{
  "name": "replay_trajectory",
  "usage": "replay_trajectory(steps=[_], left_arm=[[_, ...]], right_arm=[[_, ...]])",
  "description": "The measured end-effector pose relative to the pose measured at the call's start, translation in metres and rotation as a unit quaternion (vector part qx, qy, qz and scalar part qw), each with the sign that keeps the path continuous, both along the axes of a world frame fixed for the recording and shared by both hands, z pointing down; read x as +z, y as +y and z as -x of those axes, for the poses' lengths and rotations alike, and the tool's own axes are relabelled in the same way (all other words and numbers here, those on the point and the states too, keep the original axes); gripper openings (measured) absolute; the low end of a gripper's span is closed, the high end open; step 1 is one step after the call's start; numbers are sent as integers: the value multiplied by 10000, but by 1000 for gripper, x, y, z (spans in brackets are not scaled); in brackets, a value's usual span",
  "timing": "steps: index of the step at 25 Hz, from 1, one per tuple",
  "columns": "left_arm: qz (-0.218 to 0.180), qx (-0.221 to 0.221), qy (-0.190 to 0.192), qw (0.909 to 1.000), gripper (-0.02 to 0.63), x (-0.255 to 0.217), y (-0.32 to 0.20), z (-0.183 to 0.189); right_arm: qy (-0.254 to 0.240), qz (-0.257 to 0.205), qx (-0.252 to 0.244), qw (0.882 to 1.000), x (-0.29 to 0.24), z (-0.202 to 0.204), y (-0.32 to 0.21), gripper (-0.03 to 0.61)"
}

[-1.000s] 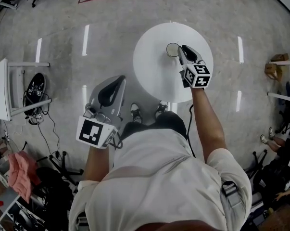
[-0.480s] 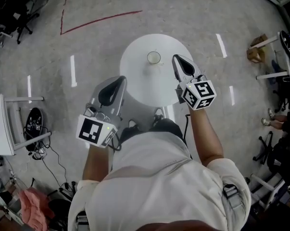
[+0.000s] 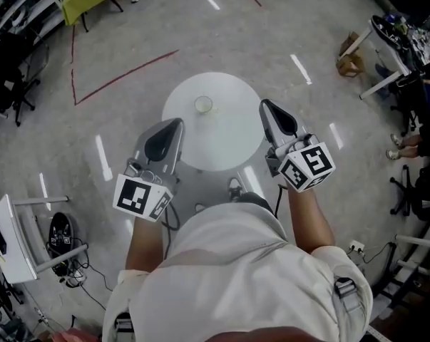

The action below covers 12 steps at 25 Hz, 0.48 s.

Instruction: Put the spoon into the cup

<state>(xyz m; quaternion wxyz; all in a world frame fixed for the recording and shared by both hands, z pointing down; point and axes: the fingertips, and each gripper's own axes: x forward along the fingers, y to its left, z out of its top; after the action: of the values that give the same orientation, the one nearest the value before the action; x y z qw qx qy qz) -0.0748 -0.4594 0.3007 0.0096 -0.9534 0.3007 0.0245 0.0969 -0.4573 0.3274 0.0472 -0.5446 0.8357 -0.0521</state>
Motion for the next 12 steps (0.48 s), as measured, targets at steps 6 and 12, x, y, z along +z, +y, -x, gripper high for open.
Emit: replay_trajectory(steps=[6, 12], left_arm=[[-131, 228, 10, 9997, 0, -16, 17, -32], [-127, 212, 1, 9997, 0, -21, 25, -45]], right_arm=[[84, -552, 251, 9981, -46, -33, 34, 5], [55, -592, 271, 9979, -53, -50, 42, 5]])
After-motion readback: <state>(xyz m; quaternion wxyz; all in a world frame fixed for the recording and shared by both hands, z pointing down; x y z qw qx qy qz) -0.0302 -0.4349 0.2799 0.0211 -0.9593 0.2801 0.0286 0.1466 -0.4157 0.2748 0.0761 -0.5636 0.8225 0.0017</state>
